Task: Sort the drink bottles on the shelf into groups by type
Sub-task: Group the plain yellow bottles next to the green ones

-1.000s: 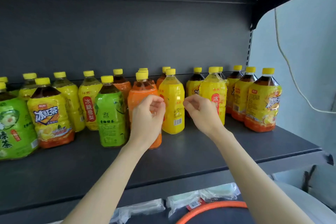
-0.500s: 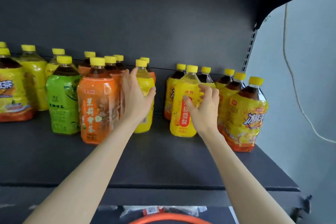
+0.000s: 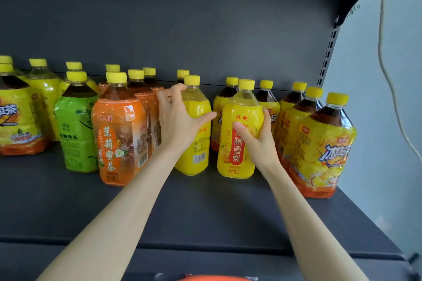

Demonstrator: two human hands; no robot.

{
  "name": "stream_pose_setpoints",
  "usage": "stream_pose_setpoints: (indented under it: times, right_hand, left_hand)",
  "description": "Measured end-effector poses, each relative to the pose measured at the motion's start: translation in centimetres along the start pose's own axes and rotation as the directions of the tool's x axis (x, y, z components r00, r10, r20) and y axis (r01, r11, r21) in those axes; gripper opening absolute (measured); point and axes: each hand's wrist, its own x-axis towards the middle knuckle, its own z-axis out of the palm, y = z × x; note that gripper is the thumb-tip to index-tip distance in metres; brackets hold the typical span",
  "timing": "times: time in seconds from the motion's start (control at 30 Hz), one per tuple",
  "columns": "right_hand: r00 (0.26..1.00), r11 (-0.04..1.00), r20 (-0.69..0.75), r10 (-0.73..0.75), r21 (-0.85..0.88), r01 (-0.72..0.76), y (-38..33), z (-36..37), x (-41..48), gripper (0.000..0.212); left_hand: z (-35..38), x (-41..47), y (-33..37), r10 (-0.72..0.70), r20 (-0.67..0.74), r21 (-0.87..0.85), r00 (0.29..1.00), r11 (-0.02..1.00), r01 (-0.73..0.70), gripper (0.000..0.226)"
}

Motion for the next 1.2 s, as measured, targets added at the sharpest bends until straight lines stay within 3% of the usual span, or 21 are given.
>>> stream_pose_setpoints:
  times: [0.13, 0.23, 0.3, 0.37, 0.43, 0.87, 1.03, 1.2]
  right_hand:
    - [1.000, 0.995, -0.004, -0.022, 0.092, 0.022, 0.0, -0.4, -1.4, 0.083]
    - [0.999, 0.986, 0.017, 0.033, 0.163, -0.036, -0.4, -0.4, -2.2, 0.066]
    - [0.997, 0.978, 0.028, 0.071, 0.196, -0.075, -0.8, -0.4, -2.4, 0.073]
    - [0.996, 0.973, 0.030, 0.083, 0.215, -0.087, -1.0, -0.2, -2.7, 0.078]
    - [0.996, 0.974, 0.003, 0.084, 0.213, -0.083, -1.3, -0.1, -3.1, 0.075]
    - [0.992, 0.965, -0.112, -0.052, 0.249, 0.078, -7.5, 2.7, -10.0, 0.039]
    - [0.994, 0.952, -0.069, -0.086, 0.289, 0.103, -11.6, 9.0, -12.6, 0.041]
    - [0.997, 0.952, -0.047, -0.066, 0.297, 0.077, -12.7, 18.7, -16.7, 0.056]
  left_hand:
    - [-0.2, -1.4, -0.5, 0.065, -0.012, -0.036, 0.998, 0.997, -0.065, 0.067]
    - [0.2, -3.2, -1.2, -0.131, 0.203, -0.230, 0.970, 0.957, 0.177, 0.081]
    - [0.3, -3.8, -1.1, -0.269, 0.350, -0.409, 0.898, 0.818, 0.404, 0.090]
    - [0.2, -3.7, -0.8, -0.320, 0.426, -0.443, 0.846, 0.742, 0.504, 0.074]
    - [-0.3, -3.9, -0.3, -0.314, 0.409, -0.454, 0.857, 0.745, 0.489, 0.059]
    - [-11.1, -9.4, 2.1, -0.260, 0.185, -0.552, 0.948, 0.771, 0.319, 0.062]
    - [-18.6, -8.8, -0.6, -0.288, 0.128, -0.548, 0.949, 0.777, 0.310, 0.063]
    - [-27.0, -9.2, -6.5, -0.327, 0.099, -0.517, 0.940, 0.790, 0.330, 0.058]
